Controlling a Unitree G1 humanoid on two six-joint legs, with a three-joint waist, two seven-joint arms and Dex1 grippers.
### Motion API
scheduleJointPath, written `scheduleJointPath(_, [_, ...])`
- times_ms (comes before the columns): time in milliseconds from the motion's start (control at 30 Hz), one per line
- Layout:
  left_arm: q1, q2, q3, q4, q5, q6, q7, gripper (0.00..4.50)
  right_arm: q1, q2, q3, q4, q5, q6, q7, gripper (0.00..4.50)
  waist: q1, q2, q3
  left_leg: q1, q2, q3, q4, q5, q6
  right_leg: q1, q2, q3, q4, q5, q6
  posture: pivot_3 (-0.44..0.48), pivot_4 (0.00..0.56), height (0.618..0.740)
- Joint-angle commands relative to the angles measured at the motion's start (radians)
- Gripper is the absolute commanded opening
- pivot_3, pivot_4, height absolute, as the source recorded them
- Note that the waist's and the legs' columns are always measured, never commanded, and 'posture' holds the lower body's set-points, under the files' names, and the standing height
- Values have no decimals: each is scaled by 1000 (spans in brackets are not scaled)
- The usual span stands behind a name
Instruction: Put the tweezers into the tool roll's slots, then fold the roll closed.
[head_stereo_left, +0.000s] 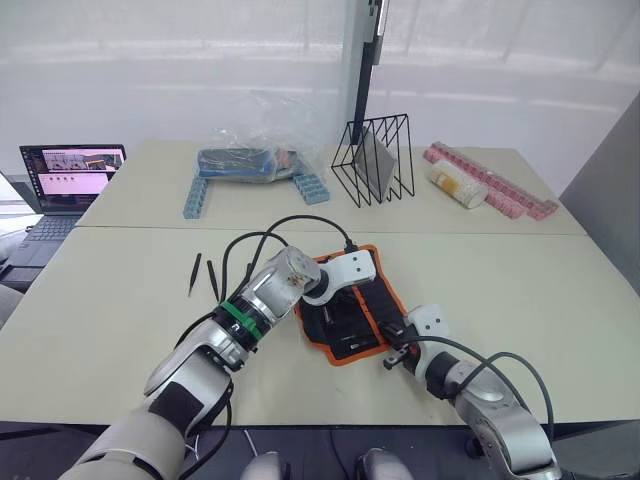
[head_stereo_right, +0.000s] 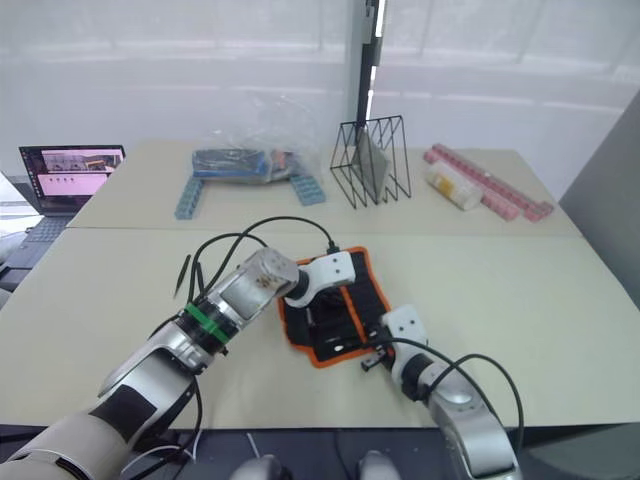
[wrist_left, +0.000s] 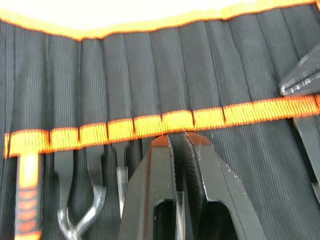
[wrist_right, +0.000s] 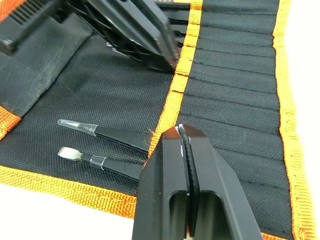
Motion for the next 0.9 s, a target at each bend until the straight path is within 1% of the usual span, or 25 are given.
scheduleJointPath(33, [8,-22,0,55,38,-35,22,26,43,3,69,12,11,55,23,0,3,0,0,0,0,0,0,0,0,0,0,0,0,0,0,0,150,722])
scheduleJointPath(233, [18,-29,10,76,56,-67,18,26,50,-2,64,3,13,59,23,0,5,-1,-1,0,0,0,0,0,0,1,-1,-1,0,0,0,0,150,722])
scheduleJointPath(333, [18,-22,23,56,54,-48,8,26,51,-2,62,3,12,61,20,0,5,-1,-1,0,0,-1,1,0,0,1,-1,-1,0,0,0,0,150,722])
scheduleJointPath(400, [15,-5,35,28,52,-36,-7,865,45,0,61,11,9,62,17,0,4,-1,-1,0,0,-1,1,0,0,1,-1,-1,0,0,0,0,150,722])
scheduleJointPath(433, [13,8,40,5,52,-29,-14,1112,41,2,62,15,8,62,16,0,3,-1,-1,0,0,-1,1,0,0,1,-1,-1,0,0,0,0,150,722])
scheduleJointPath(467, [11,17,43,-10,54,-25,-19,1547,37,3,62,19,7,62,15,0,1,-1,-1,0,0,-1,0,0,0,0,-1,-1,0,0,0,0,150,722])
scheduleJointPath(500, [9,29,50,-36,52,-12,-25,1796,32,5,63,24,5,62,14,0,-2,-1,-1,-1,0,-1,0,0,0,-1,0,-1,0,0,0,0,150,722])
scheduleJointPath(633, [4,90,80,-171,34,61,-63,3101,15,7,66,42,1,60,12,0,-13,0,0,-2,0,-1,0,0,0,-2,1,0,1,0,0,0,150,722])
scheduleJointPath(667, [5,110,96,-218,22,93,-76,3506,12,7,68,46,0,58,13,0,-16,0,0,-2,0,-1,0,0,0,-2,1,0,1,0,0,0,150,722])
scheduleJointPath(767, [25,167,175,-353,-30,186,-90,4463,7,4,69,56,-1,52,15,0,-21,1,1,-3,1,-1,-1,0,0,-3,1,0,1,0,0,0,150,722])
scheduleJointPath(867, [104,240,318,-488,-101,255,-70,4463,5,-4,70,61,-4,41,21,0,-28,2,1,-2,2,-1,-1,0,0,-3,1,1,1,0,0,0,150,722])
scheduleJointPath(900, [149,263,379,-536,-129,268,-60,4463,4,-6,68,64,-4,38,23,0,-28,2,1,-1,3,-1,-1,0,0,-3,1,1,1,0,-1,0,150,722])
